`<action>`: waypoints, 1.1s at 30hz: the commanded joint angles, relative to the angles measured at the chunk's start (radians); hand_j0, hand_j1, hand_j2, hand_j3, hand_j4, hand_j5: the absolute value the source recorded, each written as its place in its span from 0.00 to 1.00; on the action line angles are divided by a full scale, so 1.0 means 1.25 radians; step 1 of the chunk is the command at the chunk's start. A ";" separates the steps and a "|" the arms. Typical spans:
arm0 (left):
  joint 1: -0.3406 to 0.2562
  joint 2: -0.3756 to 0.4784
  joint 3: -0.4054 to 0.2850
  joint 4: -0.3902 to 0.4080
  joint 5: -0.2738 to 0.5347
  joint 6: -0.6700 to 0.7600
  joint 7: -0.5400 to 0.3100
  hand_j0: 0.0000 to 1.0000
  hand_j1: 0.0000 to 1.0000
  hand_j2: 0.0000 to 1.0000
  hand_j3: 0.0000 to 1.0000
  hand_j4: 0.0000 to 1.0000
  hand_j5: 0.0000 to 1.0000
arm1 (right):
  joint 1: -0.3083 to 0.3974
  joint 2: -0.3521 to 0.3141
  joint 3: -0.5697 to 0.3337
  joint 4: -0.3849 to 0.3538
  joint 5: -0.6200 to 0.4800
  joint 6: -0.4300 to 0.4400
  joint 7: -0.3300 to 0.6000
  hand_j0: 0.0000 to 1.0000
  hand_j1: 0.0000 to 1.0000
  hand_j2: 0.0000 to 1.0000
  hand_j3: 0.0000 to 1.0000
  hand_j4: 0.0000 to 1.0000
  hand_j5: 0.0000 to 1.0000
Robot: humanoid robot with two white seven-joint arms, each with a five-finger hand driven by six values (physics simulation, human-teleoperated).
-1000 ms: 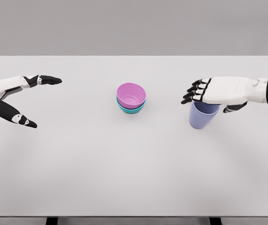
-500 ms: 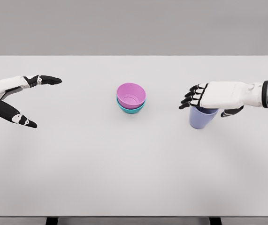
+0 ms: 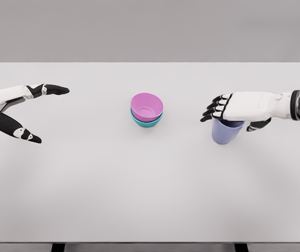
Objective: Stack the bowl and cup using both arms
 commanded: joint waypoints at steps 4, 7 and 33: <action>0.000 -0.006 0.001 0.000 0.007 0.002 0.000 1.00 1.00 1.00 1.00 1.00 1.00 | -0.001 0.007 0.007 0.004 -0.004 0.002 0.000 1.00 1.00 1.00 1.00 1.00 1.00; 0.000 -0.006 0.001 0.000 0.007 0.002 0.000 1.00 1.00 1.00 1.00 1.00 1.00 | -0.002 0.008 0.007 0.017 -0.002 0.002 0.000 1.00 1.00 1.00 1.00 1.00 1.00; 0.001 -0.007 0.001 0.000 0.007 0.002 0.000 1.00 1.00 1.00 1.00 1.00 1.00 | -0.016 0.027 0.008 0.035 -0.011 0.002 0.000 0.63 0.63 0.63 0.63 0.63 0.63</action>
